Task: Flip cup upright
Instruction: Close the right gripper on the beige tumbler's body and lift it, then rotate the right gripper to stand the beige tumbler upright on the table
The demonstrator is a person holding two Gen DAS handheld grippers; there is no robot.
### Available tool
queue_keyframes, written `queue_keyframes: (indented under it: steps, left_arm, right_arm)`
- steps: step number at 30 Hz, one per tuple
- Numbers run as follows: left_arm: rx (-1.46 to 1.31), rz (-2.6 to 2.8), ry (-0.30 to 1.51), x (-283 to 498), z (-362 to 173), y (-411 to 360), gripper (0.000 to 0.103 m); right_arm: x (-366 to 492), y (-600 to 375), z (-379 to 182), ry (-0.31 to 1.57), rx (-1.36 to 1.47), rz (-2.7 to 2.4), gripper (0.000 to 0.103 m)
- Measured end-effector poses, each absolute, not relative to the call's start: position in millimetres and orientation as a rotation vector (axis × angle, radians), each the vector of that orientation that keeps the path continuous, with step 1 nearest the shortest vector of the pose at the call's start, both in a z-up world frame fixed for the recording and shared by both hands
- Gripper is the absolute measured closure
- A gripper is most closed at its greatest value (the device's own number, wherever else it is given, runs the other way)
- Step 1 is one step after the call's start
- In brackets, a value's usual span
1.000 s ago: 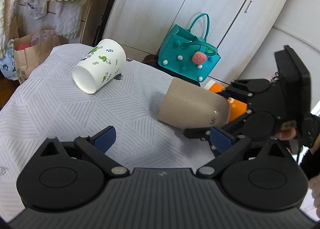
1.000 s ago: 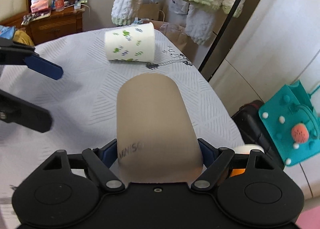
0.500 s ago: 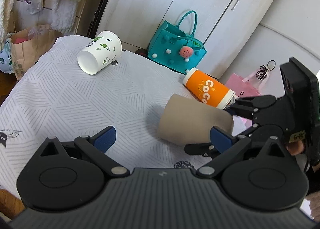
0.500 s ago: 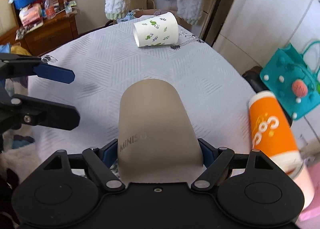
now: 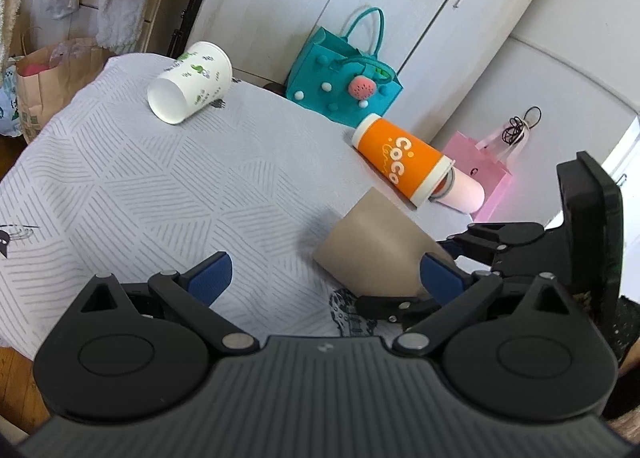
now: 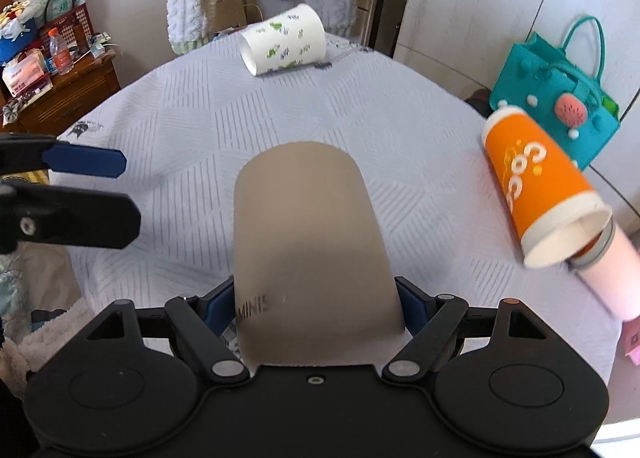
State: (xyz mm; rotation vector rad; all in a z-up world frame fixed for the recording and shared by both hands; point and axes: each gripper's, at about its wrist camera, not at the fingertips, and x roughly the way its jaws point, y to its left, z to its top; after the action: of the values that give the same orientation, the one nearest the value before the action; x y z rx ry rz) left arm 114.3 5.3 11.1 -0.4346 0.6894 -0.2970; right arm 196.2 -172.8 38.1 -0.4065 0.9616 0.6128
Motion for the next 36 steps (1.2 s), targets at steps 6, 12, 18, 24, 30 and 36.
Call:
queue_keyframes:
  steps: [6, 12, 18, 24, 30, 36]
  left_arm:
    - [-0.444, -0.305, 0.706, 115.2, 13.2, -3.4, 0.002]
    - [-0.531, -0.354, 0.757, 122.8, 12.8, -10.7, 0.0]
    - [-0.655, -0.404, 0.836, 137.5, 0.1, -23.6, 0.0]
    - [-0.779, -0.364, 0.845, 147.7, -14.7, -22.7, 0.002]
    - [-0.82, -0.359, 0.857, 156.9, -22.3, -28.3, 0.008]
    - [-0.808, -0.336, 0.829, 162.9, -22.0, -36.4, 0.02]
  right_arm:
    - [189.8, -189.5, 55.3, 0.885, -0.377, 0.718, 0.013]
    - [189.2, -205.6, 73.7, 0.902, -0.383, 0.81, 0.007]
    - [187.1, -203.7, 75.6, 0.91, -0.498, 0.861, 0.007]
    - [193.7, -199.5, 69.6, 0.927, -0.558, 0.894, 0.007]
    - [215.9, -189.0, 56.9, 0.985, -0.543, 0.922, 0.007]
    - [230.3, -193.4, 51.5, 1.035, -0.472, 0.96, 0.014]
